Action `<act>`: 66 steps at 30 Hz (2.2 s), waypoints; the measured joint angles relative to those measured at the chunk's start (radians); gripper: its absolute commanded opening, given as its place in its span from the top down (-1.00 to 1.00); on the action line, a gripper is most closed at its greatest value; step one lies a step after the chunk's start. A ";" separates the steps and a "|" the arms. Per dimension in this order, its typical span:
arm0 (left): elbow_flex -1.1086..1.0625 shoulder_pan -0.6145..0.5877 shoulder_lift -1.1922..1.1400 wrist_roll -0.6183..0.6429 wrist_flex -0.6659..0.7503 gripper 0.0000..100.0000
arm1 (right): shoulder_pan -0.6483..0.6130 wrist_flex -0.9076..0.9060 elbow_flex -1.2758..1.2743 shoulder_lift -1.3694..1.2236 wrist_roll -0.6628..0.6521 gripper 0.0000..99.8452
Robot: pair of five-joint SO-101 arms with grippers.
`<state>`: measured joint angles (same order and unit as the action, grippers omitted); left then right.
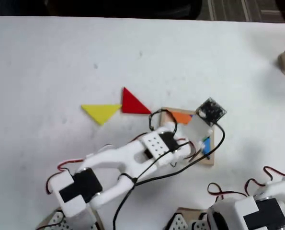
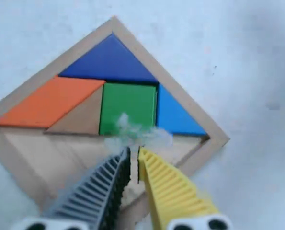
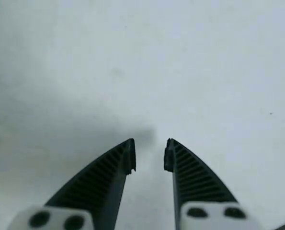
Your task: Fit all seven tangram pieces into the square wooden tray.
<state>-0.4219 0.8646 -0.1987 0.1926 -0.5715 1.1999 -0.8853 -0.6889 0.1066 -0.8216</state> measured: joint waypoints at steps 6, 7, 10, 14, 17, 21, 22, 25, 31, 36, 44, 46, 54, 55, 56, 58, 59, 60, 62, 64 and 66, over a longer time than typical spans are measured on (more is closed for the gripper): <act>-0.051 0.000 -0.031 0.000 0.077 0.88 | 0.000 -0.002 0.000 0.000 0.000 0.80; -0.041 0.000 -0.043 0.000 0.077 0.88 | 0.000 -0.002 0.000 0.000 0.000 0.80; -0.008 0.000 -0.087 0.000 0.075 0.88 | 0.000 -0.002 0.000 0.000 0.000 0.80; 0.049 0.000 -0.141 0.000 0.075 0.88 | 0.000 -0.002 0.000 0.000 0.000 0.80; 0.084 0.000 -0.163 0.000 0.075 0.88 | 0.000 -0.002 0.000 0.000 0.000 0.80; 0.092 0.000 -0.169 0.000 0.075 0.88 | 0.000 -0.002 0.000 0.000 0.000 0.80; 0.092 0.000 -0.169 0.000 0.075 0.88 | 0.000 -0.002 0.000 0.000 0.000 0.80; 0.092 0.000 -0.169 0.000 0.075 0.88 | 0.000 -0.002 0.000 0.000 0.000 0.80; 0.092 0.000 -0.140 0.000 -0.026 0.88 | -0.011 -0.046 0.000 0.000 0.000 0.80; 0.092 -0.015 -0.017 0.000 -0.203 0.88 | -0.037 -0.167 0.035 0.002 0.000 0.80; 0.068 -0.216 0.192 0.000 -0.365 0.88 | -0.169 -0.431 0.041 0.167 -0.002 0.80; 0.017 -0.265 0.250 0.000 -0.368 0.88 | -0.236 -0.500 0.043 0.212 -0.002 0.80; -0.313 -0.525 0.523 -0.183 -0.368 0.87 | -0.615 -0.483 0.018 0.275 0.354 0.80; -0.358 -0.574 0.559 -0.213 -0.368 0.87 | -0.661 -0.446 0.012 0.275 0.419 0.80; -0.404 -0.628 0.594 -0.242 -0.367 0.87 | -0.706 -0.410 0.003 0.275 0.479 0.80; -0.503 -0.743 0.652 -0.290 -0.342 0.87 | -0.776 -0.339 -0.009 0.275 0.588 0.80; -0.555 -0.802 0.678 -0.304 -0.310 0.87 | -0.804 -0.307 -0.014 0.275 0.632 0.80; -0.608 -0.867 0.703 -0.315 -0.272 0.87 | -0.825 -0.273 -0.018 0.275 0.666 0.81; -0.704 -0.980 0.738 -0.324 -0.193 0.87 | -0.864 -0.219 -0.018 0.275 0.706 0.90; -0.772 -1.066 0.764 -0.324 -0.130 0.87 | -0.914 -0.173 -0.017 0.262 0.718 0.98; -0.783 -1.115 0.776 -0.324 -0.110 0.87 | -0.957 -0.146 0.009 0.218 0.724 0.95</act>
<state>-1.2045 -0.2509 0.5777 -0.1312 -0.6820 0.2424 -1.0311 -0.6797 0.3245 -0.0974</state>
